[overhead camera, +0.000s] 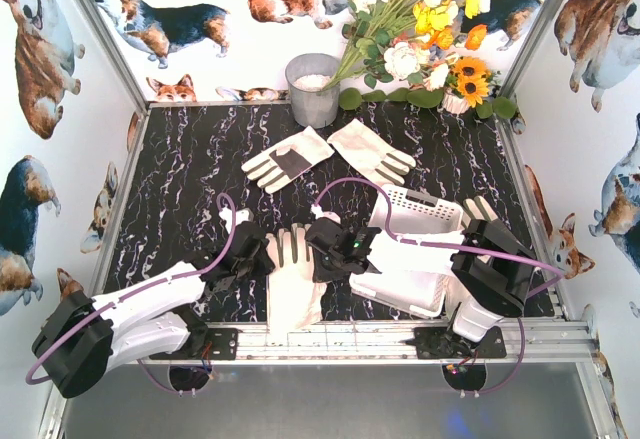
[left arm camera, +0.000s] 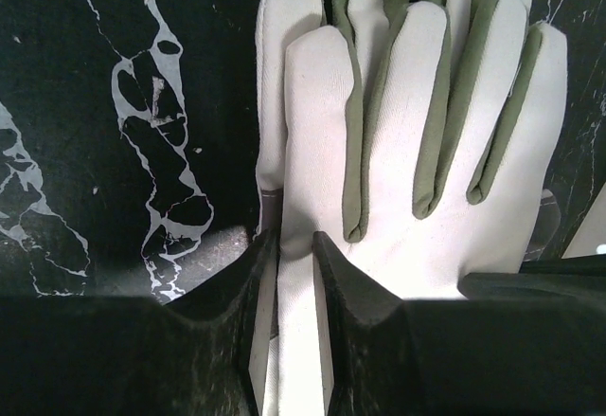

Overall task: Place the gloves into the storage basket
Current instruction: Pair the glove with the glove.

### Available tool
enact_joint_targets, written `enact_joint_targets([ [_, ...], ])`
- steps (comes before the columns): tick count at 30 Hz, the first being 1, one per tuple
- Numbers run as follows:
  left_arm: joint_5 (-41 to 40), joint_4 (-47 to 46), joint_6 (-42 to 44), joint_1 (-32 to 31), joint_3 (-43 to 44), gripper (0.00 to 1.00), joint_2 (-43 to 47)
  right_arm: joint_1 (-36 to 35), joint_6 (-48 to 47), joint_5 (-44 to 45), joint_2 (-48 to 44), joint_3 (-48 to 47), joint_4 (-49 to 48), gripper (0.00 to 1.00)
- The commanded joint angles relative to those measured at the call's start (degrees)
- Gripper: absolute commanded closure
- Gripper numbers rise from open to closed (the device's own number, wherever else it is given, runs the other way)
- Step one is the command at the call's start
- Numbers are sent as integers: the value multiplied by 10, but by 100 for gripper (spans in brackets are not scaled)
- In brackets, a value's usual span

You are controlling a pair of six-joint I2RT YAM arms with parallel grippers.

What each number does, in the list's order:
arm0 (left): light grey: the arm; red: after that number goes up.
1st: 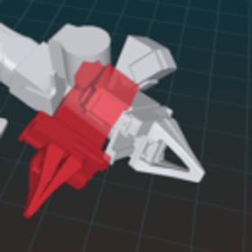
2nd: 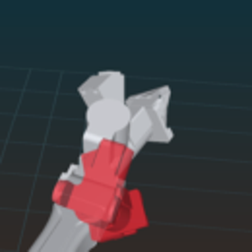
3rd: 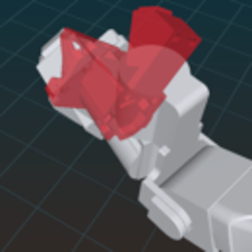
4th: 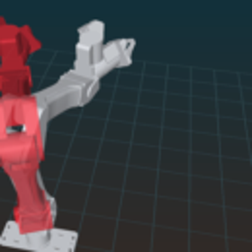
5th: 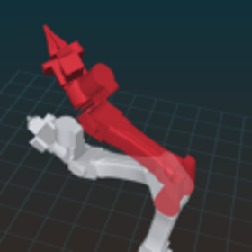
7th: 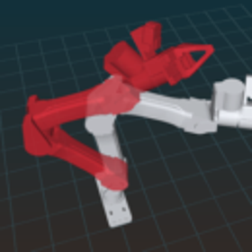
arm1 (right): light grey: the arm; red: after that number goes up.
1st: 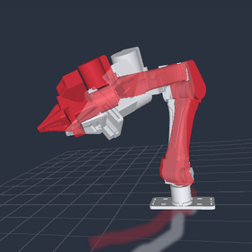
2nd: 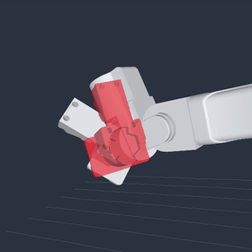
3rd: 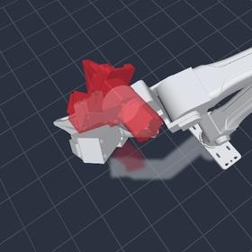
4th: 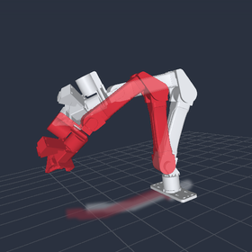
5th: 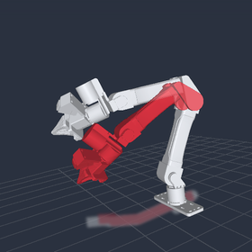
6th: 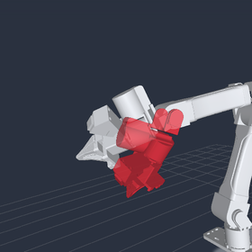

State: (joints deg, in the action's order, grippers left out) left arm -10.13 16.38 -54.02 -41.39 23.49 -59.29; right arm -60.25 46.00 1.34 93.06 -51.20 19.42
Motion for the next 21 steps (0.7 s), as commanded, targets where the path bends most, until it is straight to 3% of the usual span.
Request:
enact_joint_targets([
  [1, 16, -29, -3, 4, -16, 83, 2, 0, -9, 5, 9, -11, 3, 100],
  [10, 26, -56, -14, 9, -34, 86, 5, 1, -8, 3, 8, -10, 2, 100],
  [14, 26, -50, -11, 9, -30, 100, 22, 1, -8, 3, -2, -11, 7, 100],
  [21, 17, -28, 0, 15, -28, 100, 66, 1, -5, 1, -34, -11, 14, 100],
])
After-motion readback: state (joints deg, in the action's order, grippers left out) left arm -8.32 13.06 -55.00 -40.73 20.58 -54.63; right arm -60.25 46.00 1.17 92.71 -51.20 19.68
